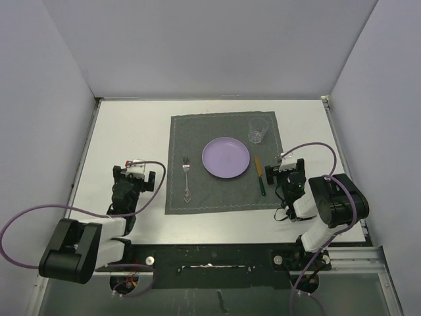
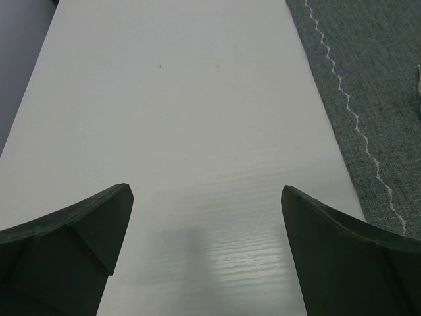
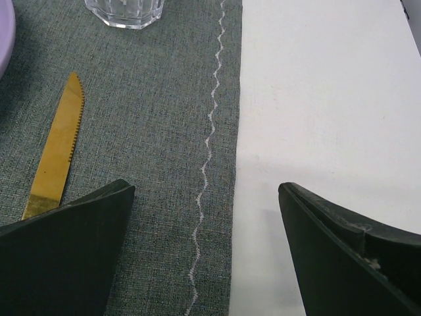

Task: Set the dinner table for one person
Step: Reset both arms

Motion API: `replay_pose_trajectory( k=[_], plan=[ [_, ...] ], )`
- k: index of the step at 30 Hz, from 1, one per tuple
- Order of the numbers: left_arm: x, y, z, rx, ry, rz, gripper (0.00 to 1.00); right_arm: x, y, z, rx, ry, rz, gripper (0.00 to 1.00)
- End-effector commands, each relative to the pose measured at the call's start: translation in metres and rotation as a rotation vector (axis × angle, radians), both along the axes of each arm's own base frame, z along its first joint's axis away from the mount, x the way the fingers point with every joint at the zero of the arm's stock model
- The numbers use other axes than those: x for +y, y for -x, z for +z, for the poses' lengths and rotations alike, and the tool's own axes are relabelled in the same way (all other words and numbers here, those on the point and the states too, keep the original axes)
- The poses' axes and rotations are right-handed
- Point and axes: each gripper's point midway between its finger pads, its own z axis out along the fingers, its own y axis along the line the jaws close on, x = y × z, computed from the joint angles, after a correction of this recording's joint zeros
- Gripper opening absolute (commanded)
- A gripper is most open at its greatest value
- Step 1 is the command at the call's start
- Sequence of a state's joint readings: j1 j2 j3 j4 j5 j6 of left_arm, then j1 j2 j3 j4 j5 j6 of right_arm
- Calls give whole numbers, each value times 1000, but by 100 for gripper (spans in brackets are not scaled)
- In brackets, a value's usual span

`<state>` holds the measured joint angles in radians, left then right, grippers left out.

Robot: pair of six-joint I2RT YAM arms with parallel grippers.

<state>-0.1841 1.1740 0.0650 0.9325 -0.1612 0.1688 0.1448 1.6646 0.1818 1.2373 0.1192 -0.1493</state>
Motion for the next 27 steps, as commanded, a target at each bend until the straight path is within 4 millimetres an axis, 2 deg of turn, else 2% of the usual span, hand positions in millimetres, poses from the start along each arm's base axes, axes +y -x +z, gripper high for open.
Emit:
replay_pose_trajectory(
  k=[1,3,8,9,11,13,19,20,23,27],
  plan=[
    [0,-21,22,-106,46,8,98,0,-13,28,-97,-12,-10,98],
    [0,-29,19,-111,87,29,98,0,-13,28,-99,-13,-11,98],
    [-3,-36,-4,-86,75,8,98,0,-14,27,-92,-10,-10,98],
    [-7,-39,-1,-122,64,-17,98,0,-14,27,-90,-9,-12,98],
    [-3,-41,-12,-77,28,4,98,1,-16,27,-83,-8,-7,98],
    [-6,-45,-17,-20,65,-12,98,2,-18,25,-65,-11,0,98],
    [-7,-51,-15,-13,71,-41,98,2,-20,24,-55,-17,-2,98],
    [-7,-53,-15,-10,75,-40,98,0,-21,19,-27,-20,-10,98],
    [-4,-56,-17,8,84,-34,98,-8,-35,13,48,-69,-36,98],
    [2,-63,-19,37,103,-8,98,-12,-39,10,77,-108,-23,98]
  ],
)
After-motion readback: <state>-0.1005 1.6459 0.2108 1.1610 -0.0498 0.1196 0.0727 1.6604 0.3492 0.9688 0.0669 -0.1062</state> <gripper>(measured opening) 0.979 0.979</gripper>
